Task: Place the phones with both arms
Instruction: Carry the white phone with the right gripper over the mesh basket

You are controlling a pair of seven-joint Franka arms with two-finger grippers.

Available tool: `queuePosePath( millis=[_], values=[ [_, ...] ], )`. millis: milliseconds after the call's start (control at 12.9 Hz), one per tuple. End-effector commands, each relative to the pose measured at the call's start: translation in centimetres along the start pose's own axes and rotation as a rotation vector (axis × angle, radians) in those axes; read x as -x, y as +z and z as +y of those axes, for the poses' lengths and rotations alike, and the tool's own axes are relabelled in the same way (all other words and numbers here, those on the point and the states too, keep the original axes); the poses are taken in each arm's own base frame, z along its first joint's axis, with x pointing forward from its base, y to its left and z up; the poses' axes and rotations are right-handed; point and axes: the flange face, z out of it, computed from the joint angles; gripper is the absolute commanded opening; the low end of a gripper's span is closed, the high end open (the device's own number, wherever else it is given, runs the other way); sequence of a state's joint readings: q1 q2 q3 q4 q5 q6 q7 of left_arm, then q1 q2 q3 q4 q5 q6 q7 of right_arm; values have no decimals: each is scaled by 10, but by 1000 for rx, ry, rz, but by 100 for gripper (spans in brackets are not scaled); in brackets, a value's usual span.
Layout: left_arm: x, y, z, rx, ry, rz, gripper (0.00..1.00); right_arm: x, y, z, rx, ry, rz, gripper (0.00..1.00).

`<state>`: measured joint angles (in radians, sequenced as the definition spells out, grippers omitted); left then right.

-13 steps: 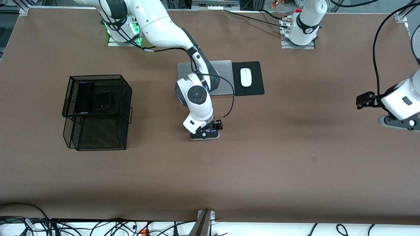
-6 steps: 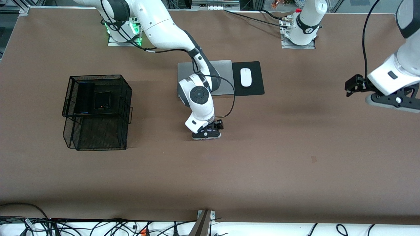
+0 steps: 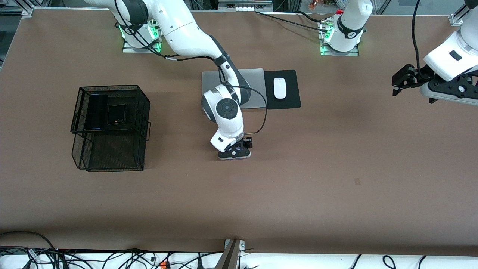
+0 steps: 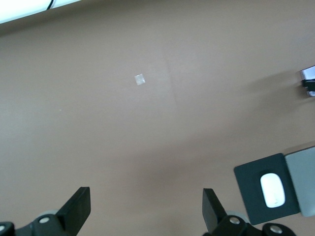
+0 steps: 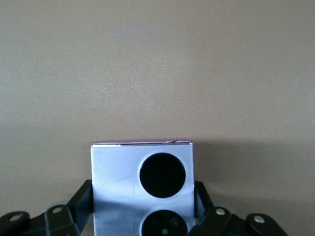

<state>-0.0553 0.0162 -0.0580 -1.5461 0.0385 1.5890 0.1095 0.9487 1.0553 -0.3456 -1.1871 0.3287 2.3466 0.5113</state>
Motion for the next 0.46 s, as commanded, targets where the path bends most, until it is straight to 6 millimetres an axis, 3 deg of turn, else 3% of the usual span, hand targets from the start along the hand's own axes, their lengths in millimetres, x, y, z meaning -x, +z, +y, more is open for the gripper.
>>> queuePosePath(
  millis=[0, 77, 155, 232, 310, 387],
  values=[
    [12, -13, 4, 24, -58, 33, 100, -1, 4, -3, 9, -8, 16, 6],
    [17, -18, 5, 22, -63, 39, 100, -1, 1, -5, 7, -8, 15, 0],
    [19, -21, 5, 22, -61, 39, 100, -6, -9, -3, 8, -5, 17, 0],
    [20, -23, 6, 22, -60, 41, 100, -13, -27, 1, 17, 3, 4, 0],
    [21, -23, 7, 21, -58, 33, 100, -32, -60, 22, 54, 24, -14, 0],
    [21, -22, 7, 23, -57, 27, 100, -52, -107, 47, 84, 54, -37, 0]
  ],
)
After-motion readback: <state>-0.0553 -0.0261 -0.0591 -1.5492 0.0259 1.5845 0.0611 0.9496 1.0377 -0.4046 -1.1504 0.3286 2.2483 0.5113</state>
